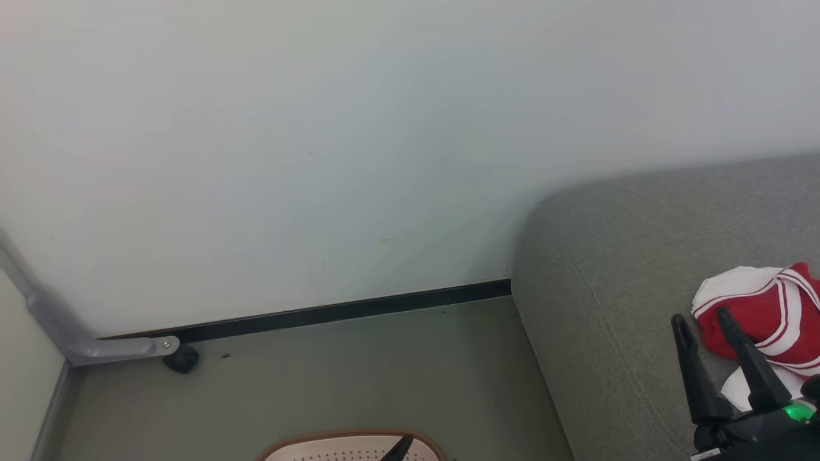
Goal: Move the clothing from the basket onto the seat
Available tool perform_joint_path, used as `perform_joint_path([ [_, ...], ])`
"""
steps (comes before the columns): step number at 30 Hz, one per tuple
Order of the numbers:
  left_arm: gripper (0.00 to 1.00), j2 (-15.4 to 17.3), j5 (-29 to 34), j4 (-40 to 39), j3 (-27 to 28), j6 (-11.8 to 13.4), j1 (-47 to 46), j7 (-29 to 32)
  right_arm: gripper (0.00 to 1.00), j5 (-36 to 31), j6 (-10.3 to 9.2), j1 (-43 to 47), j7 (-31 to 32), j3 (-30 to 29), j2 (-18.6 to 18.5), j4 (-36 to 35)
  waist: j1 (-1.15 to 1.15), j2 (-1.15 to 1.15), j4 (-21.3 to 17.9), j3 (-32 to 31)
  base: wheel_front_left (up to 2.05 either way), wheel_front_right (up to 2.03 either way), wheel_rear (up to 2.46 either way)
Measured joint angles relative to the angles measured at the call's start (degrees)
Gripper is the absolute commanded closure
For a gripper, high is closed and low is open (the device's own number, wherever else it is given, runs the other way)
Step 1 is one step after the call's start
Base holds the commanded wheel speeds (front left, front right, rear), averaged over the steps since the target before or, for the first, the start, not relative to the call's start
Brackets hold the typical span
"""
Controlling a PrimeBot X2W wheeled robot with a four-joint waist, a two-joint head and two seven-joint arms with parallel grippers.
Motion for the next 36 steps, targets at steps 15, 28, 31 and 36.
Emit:
perform_joint_path([
  [15,0.00,-0.16,0.33,1.71,2.22,0.07,-0.17,0.00,0.00,-2.14,-0.11,4.84,0.00,0.56,2.24,-0.08,0.00,0.00,3.55,0.27,0.00,0.00,0.00],
  [28,0.00,-0.04,0.03,4.79,11.76,4.74,-0.20,0.00,0.00,-3.79,-0.60,4.89,0.00,1.59,5.54,1.70,0.00,0.01,9.45,0.76,0.00,0.00,0.00],
  [31,0.00,0.14,0.10,5.39,12.39,4.79,-0.21,0.00,0.00,-3.92,-1.11,4.89,0.00,1.60,6.31,2.57,0.00,0.00,10.73,0.85,0.00,0.00,0.00],
  [36,0.00,0.10,0.12,6.82,13.07,5.05,-0.27,0.00,0.00,-4.34,-1.64,5.00,0.00,1.45,7.27,4.48,0.00,0.00,12.74,0.78,0.00,0.00,0.00],
])
